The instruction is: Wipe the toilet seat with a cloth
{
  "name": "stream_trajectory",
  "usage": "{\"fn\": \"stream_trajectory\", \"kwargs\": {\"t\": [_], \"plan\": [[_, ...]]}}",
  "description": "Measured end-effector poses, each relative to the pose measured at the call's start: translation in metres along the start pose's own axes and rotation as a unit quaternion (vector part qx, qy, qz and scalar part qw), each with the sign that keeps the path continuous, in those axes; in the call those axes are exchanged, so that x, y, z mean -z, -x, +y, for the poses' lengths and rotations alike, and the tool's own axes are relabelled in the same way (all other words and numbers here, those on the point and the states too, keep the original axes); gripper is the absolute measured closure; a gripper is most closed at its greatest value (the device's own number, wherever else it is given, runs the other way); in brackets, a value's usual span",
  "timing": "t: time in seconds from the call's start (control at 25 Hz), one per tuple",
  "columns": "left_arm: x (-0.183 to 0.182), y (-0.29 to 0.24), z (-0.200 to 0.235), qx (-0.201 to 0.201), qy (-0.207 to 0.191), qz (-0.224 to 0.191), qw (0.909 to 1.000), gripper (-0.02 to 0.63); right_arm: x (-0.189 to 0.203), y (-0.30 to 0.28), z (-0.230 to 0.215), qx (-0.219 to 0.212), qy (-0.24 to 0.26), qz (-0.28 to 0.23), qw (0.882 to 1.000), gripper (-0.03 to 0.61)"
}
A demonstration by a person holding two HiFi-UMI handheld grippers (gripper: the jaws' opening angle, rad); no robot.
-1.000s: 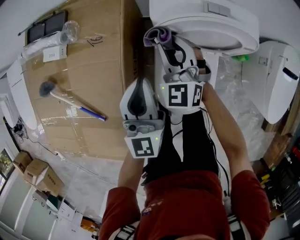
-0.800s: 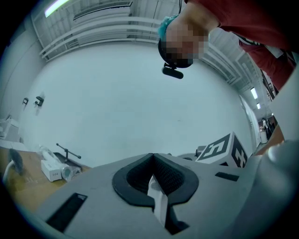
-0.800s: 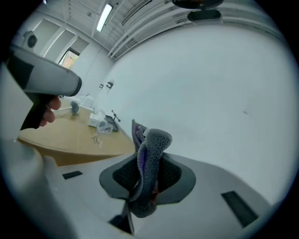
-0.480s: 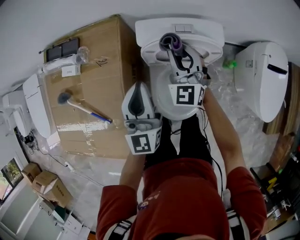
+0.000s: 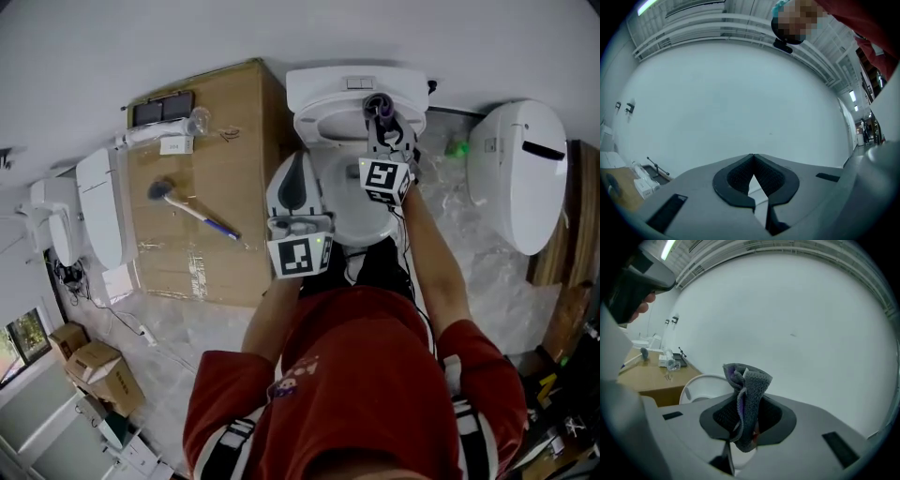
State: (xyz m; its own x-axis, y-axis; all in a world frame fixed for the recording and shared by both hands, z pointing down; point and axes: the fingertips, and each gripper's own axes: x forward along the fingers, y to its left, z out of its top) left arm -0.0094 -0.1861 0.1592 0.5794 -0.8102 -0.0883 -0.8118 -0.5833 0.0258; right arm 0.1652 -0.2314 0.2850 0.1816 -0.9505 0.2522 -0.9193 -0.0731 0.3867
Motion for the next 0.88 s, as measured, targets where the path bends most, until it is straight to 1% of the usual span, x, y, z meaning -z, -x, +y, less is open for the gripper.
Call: {"fn": "stream_trajectory", "kwargs": {"t": [0.08,0.16,0.28,0.32,0.4,0.52,0.6,0.68,0.72,0.8,0.88], "plan": [[-0.003,-0.006,-0.004,0.008,-0.001,0.005,1.0000,0.601,-0.007,0.005,-0.002,-0.010,-0.007,0.001,1.000,0.505],[0.000,-0.010,-0.008,0.023,-0.007,0.021,0.9995,0.601,-0.014,0.020,-0.001,-0.027,-0.023,-0.002,0.999,0.505],[0.010,-0.010,-0.013,0.035,-0.009,0.046,0.9983,0.601,-0.018,0.061,0.002,-0.051,-0.055,-0.010,0.997,0.505],[0.011,-0.010,-0.015,0.037,-0.010,0.049,0.9980,0.601,-0.022,0.077,0.000,-0.054,-0.059,-0.015,0.997,0.505],[0.005,-0.011,-0.019,0.041,-0.011,0.041,0.9983,0.601,-0.034,0.109,-0.011,-0.053,-0.059,-0.031,0.996,0.505],[-0.015,-0.010,-0.016,0.029,-0.003,0.022,0.9993,0.601,-0.060,0.154,-0.038,-0.035,-0.075,-0.081,0.993,0.505],[-0.029,-0.009,-0.013,0.028,-0.002,0.011,0.9995,0.601,-0.080,0.182,-0.061,-0.016,-0.115,-0.101,0.988,0.505],[-0.043,-0.006,-0.014,0.032,-0.006,0.001,0.9995,0.601,-0.092,0.208,-0.084,0.009,-0.151,-0.105,0.983,0.505],[-0.049,-0.003,-0.015,0.035,-0.009,-0.003,0.9993,0.601,-0.093,0.220,-0.095,0.022,-0.158,-0.103,0.982,0.505],[-0.058,0.004,-0.017,0.041,-0.012,-0.008,0.9990,0.601,-0.094,0.238,-0.113,0.047,-0.161,-0.101,0.981,0.505],[-0.063,0.005,-0.018,0.046,-0.016,-0.013,0.9987,0.601,-0.097,0.244,-0.128,0.065,-0.162,-0.110,0.978,0.505]]}}
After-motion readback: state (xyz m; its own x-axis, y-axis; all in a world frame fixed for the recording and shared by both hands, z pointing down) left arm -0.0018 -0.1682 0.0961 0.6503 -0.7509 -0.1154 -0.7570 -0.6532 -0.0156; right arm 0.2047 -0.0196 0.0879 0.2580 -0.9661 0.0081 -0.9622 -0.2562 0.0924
